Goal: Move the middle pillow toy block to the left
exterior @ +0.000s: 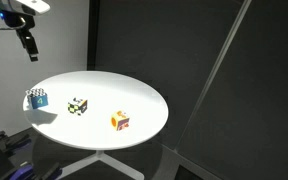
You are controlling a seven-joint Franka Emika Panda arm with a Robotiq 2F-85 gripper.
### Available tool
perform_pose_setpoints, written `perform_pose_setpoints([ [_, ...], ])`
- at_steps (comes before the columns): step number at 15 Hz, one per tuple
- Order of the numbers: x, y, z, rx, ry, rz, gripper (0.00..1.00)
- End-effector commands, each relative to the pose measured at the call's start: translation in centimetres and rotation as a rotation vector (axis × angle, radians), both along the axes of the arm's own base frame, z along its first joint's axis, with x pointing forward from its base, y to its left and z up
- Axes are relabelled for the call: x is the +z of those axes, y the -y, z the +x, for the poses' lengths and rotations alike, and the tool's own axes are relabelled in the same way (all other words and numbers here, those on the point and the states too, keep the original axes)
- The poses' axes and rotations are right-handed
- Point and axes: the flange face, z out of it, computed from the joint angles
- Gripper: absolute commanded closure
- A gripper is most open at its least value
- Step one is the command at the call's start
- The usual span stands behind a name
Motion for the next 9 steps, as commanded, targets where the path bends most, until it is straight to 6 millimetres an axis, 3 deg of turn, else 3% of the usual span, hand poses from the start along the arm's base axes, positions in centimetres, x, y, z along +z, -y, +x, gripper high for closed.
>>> perform_pose_setpoints([
  [1,0.1,0.0,0.0,0.0,-0.001,0.0,0.0],
  [9,0.4,0.0,1.5,0.025,-0.011,-0.012,0.0],
])
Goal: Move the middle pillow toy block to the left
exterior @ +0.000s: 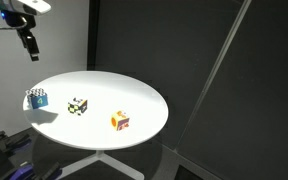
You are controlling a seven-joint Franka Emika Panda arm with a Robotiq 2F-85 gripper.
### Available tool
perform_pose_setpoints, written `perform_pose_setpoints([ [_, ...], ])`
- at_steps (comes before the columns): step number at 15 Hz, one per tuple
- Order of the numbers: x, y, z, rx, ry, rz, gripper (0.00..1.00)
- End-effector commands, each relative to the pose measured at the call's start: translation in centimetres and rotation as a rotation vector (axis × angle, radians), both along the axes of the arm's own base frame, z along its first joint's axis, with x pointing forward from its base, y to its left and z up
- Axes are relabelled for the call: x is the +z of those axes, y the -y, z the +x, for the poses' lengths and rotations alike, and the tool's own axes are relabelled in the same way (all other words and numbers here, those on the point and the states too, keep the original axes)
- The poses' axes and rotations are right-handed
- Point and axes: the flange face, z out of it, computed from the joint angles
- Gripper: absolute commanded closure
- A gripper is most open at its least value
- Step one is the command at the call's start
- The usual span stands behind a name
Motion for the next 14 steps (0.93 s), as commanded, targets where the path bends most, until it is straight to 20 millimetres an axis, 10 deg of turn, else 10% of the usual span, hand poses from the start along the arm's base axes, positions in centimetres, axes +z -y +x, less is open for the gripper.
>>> perform_pose_setpoints([
  [1,0.4,0.2,1.3,0.031,-0.011,-0.013,0.0],
  [14,-1.0,0.7,7.6,0.145,-0.056,-0.116,0.0],
])
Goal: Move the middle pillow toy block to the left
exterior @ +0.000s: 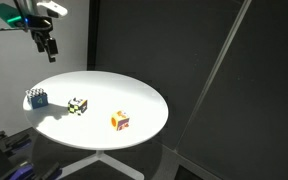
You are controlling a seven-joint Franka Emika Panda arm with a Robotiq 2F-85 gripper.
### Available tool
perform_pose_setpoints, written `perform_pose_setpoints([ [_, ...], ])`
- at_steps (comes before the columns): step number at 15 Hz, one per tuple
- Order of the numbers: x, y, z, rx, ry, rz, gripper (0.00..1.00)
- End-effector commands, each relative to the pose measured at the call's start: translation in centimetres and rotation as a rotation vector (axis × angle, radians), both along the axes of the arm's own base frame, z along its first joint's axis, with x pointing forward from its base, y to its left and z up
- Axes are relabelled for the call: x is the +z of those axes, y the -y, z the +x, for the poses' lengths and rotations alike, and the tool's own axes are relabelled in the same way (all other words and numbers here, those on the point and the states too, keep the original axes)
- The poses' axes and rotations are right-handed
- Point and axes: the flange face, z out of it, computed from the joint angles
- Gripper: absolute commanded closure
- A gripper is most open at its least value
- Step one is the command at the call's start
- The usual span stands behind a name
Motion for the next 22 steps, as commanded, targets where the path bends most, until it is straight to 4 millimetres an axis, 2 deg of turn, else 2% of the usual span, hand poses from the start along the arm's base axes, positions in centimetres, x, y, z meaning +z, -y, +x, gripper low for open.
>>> perform_pose_setpoints([
  [1,-0.9,0.1,3.0,0.037,-0.042,-0.012,0.0],
  [5,-3.1,0.2,5.3,0.064,-0.086,-0.014,0.0],
  [10,-6.1,0.5,8.0,0.183,-0.11,-0.045,0.0],
  [15,-9.3,0.9,10.2,0.282,-0.066,-0.094,0.0],
  [21,-12.6,1.4,11.7,0.321,-0.004,-0.135,0.0],
  [22,-12.5,0.9,10.8,0.301,-0.018,-0.124,0.0],
])
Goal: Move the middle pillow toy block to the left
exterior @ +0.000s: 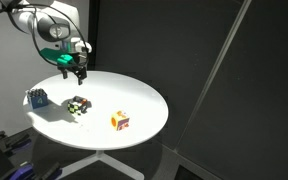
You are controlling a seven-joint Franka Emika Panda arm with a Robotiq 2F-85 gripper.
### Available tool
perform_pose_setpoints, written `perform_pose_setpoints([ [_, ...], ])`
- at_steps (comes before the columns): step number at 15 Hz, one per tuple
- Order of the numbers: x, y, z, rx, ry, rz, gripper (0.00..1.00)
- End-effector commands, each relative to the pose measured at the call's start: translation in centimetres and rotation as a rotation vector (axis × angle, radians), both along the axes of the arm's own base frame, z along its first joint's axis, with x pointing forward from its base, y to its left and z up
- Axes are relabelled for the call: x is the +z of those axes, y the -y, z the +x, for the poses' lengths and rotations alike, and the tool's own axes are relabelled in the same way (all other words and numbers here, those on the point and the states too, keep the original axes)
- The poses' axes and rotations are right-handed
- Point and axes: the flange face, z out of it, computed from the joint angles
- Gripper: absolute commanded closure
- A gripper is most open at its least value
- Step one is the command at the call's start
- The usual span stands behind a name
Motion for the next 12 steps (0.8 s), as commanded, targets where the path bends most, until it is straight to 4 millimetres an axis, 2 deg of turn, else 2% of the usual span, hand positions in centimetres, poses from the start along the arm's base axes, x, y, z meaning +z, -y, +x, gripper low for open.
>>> perform_pose_setpoints([
  [1,-0.3,0.0,0.0,0.0,-0.006,-0.001,0.0],
  [9,-0.5,-0.1,0.0,0.001,-0.009,-0.001,0.0],
  [12,-1.4,-0.3,0.8,0.015,-0.007,-0.004,0.0],
])
